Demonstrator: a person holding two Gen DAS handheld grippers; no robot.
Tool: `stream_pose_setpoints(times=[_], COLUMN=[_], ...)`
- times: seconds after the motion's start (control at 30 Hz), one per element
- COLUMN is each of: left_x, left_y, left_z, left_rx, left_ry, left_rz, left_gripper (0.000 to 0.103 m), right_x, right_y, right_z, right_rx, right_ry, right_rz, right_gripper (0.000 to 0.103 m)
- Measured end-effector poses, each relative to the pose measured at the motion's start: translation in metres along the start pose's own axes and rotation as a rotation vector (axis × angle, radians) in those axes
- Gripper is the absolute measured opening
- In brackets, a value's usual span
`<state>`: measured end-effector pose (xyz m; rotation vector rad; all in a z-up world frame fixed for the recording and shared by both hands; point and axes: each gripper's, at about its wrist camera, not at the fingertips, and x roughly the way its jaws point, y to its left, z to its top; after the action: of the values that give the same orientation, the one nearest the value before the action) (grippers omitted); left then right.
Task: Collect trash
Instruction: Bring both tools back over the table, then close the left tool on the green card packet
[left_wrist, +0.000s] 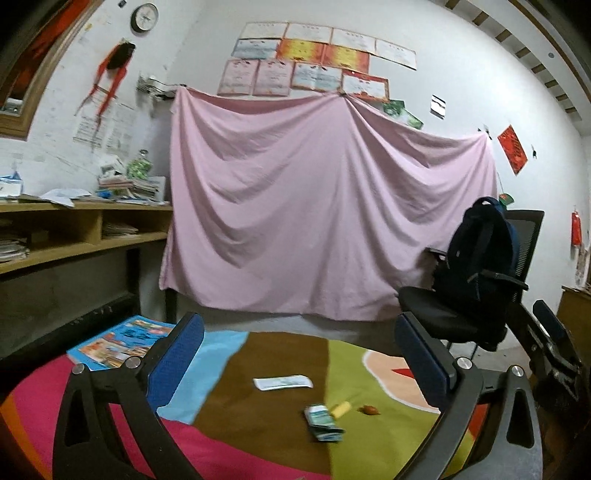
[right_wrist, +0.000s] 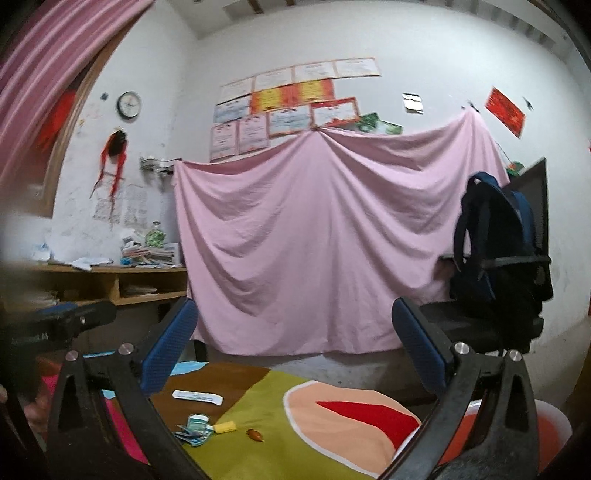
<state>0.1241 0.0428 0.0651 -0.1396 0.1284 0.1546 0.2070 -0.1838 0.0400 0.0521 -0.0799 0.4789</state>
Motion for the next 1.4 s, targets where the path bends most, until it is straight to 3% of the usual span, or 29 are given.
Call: stream_pose_setpoints(times=[0.3,0.47,0.73,0.8,0.9,1.0,1.07,1.17,1.4], left_x=[0.002,0.018,0.045,0.051,0.062,0.074,0.08,0.087,0.1], left_y=[0.021,0.026,0.02,0.017,0.011,0.004,-0.002,-0.01,-0.027], left_z=[-0.014,-0.027,-0.043,-0.046,-0.053,-0.061,-0.067,-0.074,-0.086], left_rx=[0.01,0.01,0.019,0.024,0.035,0.05,0.065,0.098,0.148], left_ry=[0.009,0.109,0.26,0.296,0.37,0.464,0.51,0.565,0.653], left_rz=[0.043,0.028,-0.021,-0.044,-0.086,-0.144,-0.179,-0.208,-0.235], left_gripper=[0.101,0.101,0.1,0.097,0.081,0.076,0.062,0.053,0.049], right_x=[0.021,0.043,0.076,0.082,0.094,0.104,0.109,0.115,0.123], right_y=[0.029,0.025,-0.001,-0.005,-0.01,-0.012,-0.013,-0.013,-0.019], right_z=[-0.018,-0.032,-0.052,-0.058,-0.07,-0.081,-0.086,-0.094,-0.104], right_rx=[-0.088,-0.087,0.036,0.053,0.072,0.092,0.103,0.114,0.164], right_ry=[0.079,0.2,0.407,0.451,0.547,0.614,0.652,0.706,0.778], right_rz=[0.04,0.028,0.032,0.038,0.061,0.09,0.11,0.134,0.158], right_gripper=[0.103,0.103,0.103,0.103,0.101,0.092,0.087,0.077,0.072])
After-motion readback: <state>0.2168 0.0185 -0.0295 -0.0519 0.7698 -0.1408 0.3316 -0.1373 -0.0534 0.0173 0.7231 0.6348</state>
